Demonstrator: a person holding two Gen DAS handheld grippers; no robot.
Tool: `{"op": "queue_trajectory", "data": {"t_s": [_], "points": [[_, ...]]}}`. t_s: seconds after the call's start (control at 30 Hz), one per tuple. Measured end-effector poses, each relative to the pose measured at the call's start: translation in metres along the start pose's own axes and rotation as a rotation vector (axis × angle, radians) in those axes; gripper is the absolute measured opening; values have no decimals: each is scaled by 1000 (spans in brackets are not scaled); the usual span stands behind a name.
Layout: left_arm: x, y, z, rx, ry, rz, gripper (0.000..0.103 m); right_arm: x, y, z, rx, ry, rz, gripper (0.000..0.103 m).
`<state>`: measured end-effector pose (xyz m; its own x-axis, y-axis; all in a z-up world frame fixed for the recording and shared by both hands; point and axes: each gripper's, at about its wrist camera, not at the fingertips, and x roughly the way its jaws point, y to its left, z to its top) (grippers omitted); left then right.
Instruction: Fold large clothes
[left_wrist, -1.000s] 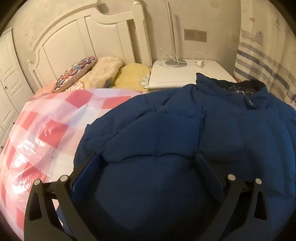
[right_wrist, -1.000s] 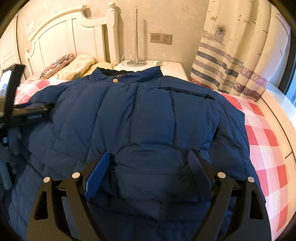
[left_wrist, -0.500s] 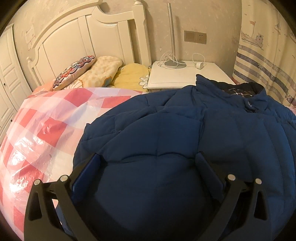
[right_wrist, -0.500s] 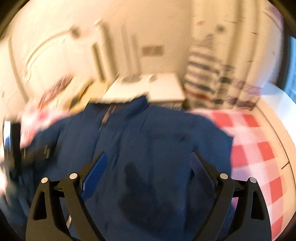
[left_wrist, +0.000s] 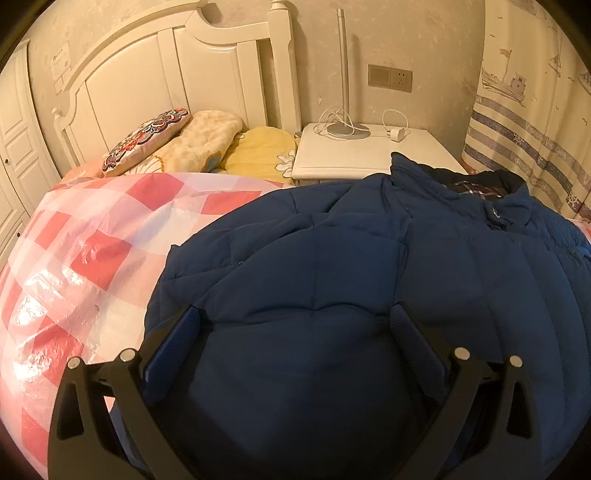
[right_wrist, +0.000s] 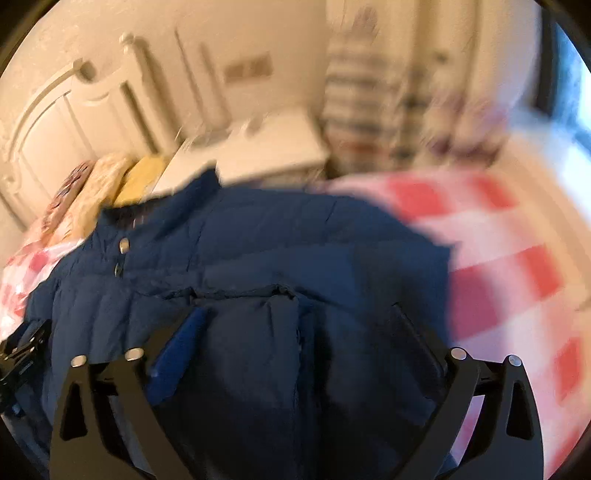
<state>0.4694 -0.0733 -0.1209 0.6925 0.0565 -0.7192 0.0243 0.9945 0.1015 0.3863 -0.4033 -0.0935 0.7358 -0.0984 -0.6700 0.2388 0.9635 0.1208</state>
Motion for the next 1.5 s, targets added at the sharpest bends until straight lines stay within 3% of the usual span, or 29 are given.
{"op": "queue_trajectory", "data": {"t_s": [0.03,0.1,0.23,0.47,0.73,0.83,0.9,0.97,1.1,1.17,1.3,1.5], "points": [[0,0,0,1,0,1,101,-15,10,-4,-28,-44,36,95],[0,0,0,0,0,-1,101,-26,33,-14,-112,-49,69,95],[0,0,0,0,-2,-2,101,8,69,-47,-296,83,36,96],[0,0,1,-2,-5,-4,101,18,59,-46,-238,117,86,99],[-4,2,0,-17,-16,-25,101,17,59,-45,-238,98,56,99],[-28,10,-7,-16,-34,-29,98,-3,56,-46,-211,112,51,98],[-68,20,-20,-42,-141,-133,100,-31,50,-48,-150,47,93,98],[-90,20,-30,-25,-179,-191,101,-54,48,-55,-118,16,129,98],[-88,-6,-48,83,-86,-210,101,-50,72,-74,-254,107,69,98],[-69,-23,-60,141,-35,-139,101,-35,85,-91,-361,146,-24,99],[-60,-31,-63,156,-5,-109,101,-31,89,-104,-393,93,-66,99],[-71,-22,-67,118,-23,-95,100,-44,73,-101,-328,131,21,99]]}}
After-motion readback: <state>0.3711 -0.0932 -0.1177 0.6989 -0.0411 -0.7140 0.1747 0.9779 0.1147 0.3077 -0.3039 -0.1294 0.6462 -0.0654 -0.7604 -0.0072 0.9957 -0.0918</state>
